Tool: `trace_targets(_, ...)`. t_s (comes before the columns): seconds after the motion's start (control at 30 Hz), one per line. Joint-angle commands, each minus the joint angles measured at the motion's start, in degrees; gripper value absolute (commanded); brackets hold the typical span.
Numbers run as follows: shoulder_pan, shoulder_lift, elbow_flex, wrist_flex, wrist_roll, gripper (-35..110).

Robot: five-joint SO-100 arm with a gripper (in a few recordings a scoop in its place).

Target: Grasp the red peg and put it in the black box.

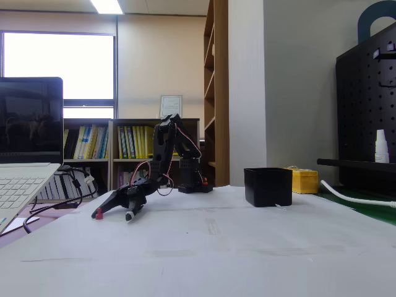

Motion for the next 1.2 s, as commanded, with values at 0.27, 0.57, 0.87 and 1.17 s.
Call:
trace_targets(0.27,0.3,-0.2,1.8,-1.1,-1.9,20)
trace_targets(0.57,0.8,0.5,1.0,-2.5,-0.8,0)
trace_targets(0.87,0.8,0.5,1.0,-2.5,-0.7,0)
trace_targets(1.17,-0.4,-2.4,1.0,-0.9,-1.5,0)
